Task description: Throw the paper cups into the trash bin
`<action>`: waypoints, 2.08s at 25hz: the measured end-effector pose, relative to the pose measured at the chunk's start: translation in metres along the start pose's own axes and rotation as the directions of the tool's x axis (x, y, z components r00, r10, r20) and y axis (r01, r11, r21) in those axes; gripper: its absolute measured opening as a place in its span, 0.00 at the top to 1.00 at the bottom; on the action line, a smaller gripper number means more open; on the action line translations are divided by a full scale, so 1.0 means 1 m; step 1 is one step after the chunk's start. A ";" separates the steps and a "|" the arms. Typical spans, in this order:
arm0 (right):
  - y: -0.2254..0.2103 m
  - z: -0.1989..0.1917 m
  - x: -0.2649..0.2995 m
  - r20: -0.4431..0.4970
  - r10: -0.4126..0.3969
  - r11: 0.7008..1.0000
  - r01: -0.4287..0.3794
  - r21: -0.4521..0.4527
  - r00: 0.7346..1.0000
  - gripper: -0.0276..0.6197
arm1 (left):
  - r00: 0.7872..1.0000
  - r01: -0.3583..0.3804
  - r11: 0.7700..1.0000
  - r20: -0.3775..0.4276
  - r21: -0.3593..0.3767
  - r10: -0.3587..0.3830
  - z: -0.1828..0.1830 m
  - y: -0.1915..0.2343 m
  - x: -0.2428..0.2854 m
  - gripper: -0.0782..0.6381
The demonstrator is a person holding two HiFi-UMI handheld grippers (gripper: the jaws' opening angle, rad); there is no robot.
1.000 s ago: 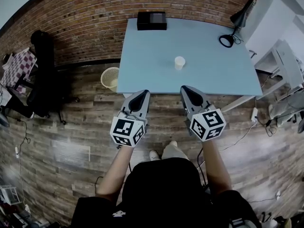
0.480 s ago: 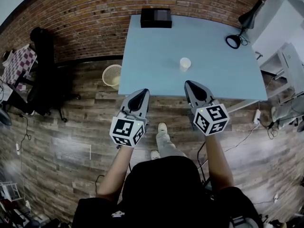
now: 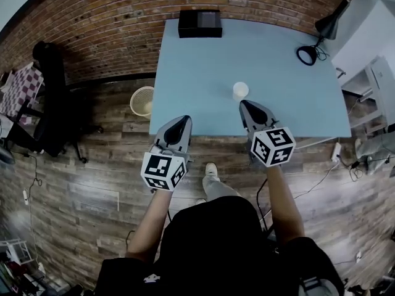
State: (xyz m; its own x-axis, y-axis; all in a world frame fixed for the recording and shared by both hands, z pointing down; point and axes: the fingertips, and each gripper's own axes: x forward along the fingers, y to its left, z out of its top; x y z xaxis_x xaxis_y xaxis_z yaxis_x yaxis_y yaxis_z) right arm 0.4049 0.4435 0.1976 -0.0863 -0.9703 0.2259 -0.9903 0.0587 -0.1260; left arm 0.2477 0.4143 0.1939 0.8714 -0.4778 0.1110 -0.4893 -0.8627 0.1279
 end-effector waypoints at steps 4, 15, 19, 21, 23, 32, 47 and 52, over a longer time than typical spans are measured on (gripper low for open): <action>-0.027 -0.021 0.024 -0.070 -0.015 1.000 0.014 -0.008 0.997 0.95 | 1.000 0.003 1.000 -0.015 -0.004 -0.003 -0.003 0.007 0.026 0.88; -0.086 -0.081 0.087 -0.301 -0.037 0.997 0.014 -0.080 0.953 0.89 | 0.996 -0.007 0.999 -0.086 -0.035 0.004 -0.027 0.031 0.078 0.88; -0.105 -0.109 0.108 -0.388 -0.050 0.993 0.005 -0.116 0.920 0.77 | 0.993 -0.017 0.999 -0.115 -0.045 0.012 -0.037 0.039 0.094 0.88; -0.111 -0.119 0.118 -0.420 -0.057 0.990 -0.002 -0.138 0.906 0.75 | 0.992 -0.026 0.999 -0.129 -0.046 0.020 -0.040 0.044 0.099 0.88; -0.116 -0.130 0.128 -0.449 -0.060 0.987 -0.013 -0.158 0.891 0.74 | 0.990 -0.035 0.999 -0.139 -0.042 0.029 -0.041 0.050 0.104 0.88; -0.128 -0.174 0.152 -0.617 -0.133 0.937 -0.103 -0.333 0.776 0.74 | 0.983 -0.092 0.994 -0.162 -0.051 0.083 -0.044 0.076 0.117 0.88; -0.130 -0.183 0.162 -0.670 -0.181 0.880 -0.185 -0.437 0.719 0.92 | 0.974 -0.157 0.985 -0.173 -0.066 0.144 -0.048 0.092 0.122 0.88; -0.125 -0.167 0.169 -0.639 -0.166 0.877 -0.184 -0.444 0.751 0.92 | 0.971 -0.183 0.981 -0.167 -0.060 0.170 -0.042 0.098 0.118 0.88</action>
State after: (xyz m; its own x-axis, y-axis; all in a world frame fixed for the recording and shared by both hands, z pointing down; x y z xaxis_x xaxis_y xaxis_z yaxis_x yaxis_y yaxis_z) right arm 0.4958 0.3112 0.4124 0.0297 -0.5890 0.8076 -0.9008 0.3345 0.2771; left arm 0.3005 0.2802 0.2606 0.7571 -0.5834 0.2941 -0.6414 -0.7493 0.1648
